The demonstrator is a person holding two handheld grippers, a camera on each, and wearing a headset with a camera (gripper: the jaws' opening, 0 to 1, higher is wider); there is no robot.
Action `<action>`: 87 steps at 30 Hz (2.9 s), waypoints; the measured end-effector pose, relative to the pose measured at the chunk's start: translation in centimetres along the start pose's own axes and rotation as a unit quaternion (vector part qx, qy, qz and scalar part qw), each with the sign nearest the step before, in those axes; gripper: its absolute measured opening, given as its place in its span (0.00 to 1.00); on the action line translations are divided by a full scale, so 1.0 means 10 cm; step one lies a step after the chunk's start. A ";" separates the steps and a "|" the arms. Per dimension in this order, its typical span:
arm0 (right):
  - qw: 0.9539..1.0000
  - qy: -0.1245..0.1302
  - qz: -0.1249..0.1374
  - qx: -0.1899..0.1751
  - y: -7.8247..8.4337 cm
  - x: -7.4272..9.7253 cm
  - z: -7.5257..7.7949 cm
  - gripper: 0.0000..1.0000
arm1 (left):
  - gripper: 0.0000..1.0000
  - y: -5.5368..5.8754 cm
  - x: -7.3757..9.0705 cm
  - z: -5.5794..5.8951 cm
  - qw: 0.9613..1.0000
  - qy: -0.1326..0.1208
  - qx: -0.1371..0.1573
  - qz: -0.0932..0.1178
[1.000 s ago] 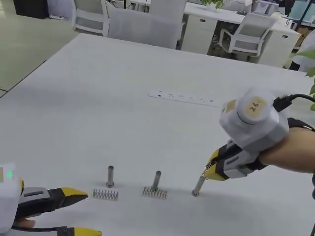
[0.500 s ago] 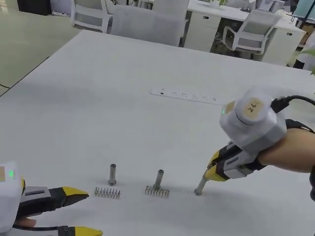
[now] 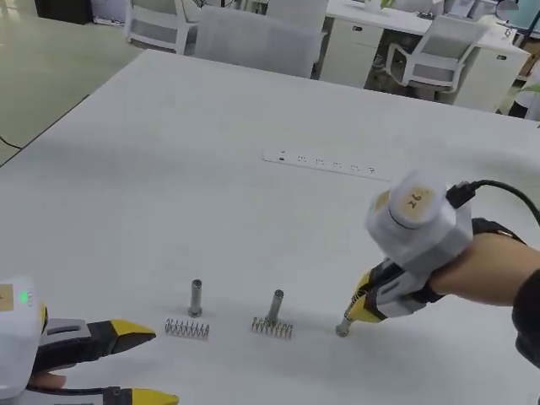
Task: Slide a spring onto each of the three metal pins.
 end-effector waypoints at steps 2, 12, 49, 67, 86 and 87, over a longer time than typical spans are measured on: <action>1.000 -0.001 0.000 -0.004 0.01 -0.04 0.00 0.08 | 0.39 0.00 0.00 0.00 1.000 0.000 0.000 -0.001; 1.000 0.000 -0.009 -0.011 0.06 -0.18 -0.01 0.08 | 0.39 0.00 -0.01 0.01 1.000 0.001 -0.002 -0.004; 1.000 0.024 0.010 0.001 -0.03 -0.07 -0.07 0.21 | 0.39 -0.01 -0.03 0.03 1.000 0.005 -0.007 -0.005; 0.999 0.003 0.023 0.046 -0.35 -0.14 -0.26 0.21 | 0.38 -0.01 -0.01 0.03 1.000 0.005 -0.010 -0.005; 0.997 -0.030 0.015 0.070 -0.54 -0.46 -0.38 0.16 | 0.37 0.01 0.01 0.04 1.000 0.005 -0.009 -0.008; 0.997 -0.031 0.013 0.071 -0.54 -0.48 -0.38 0.15 | 0.37 0.01 0.01 0.04 1.000 0.005 -0.009 -0.008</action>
Point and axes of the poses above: the centre of the closed fingertips' face, and the gripper's own axes: x roughly backward along the fingers, z roughly to its right, y roughly out of its underside, the point moved 9 cm from there along x, roughly backward along the fingers, and after that the axes turned 2 degrees about y, right-handed, at the moved point
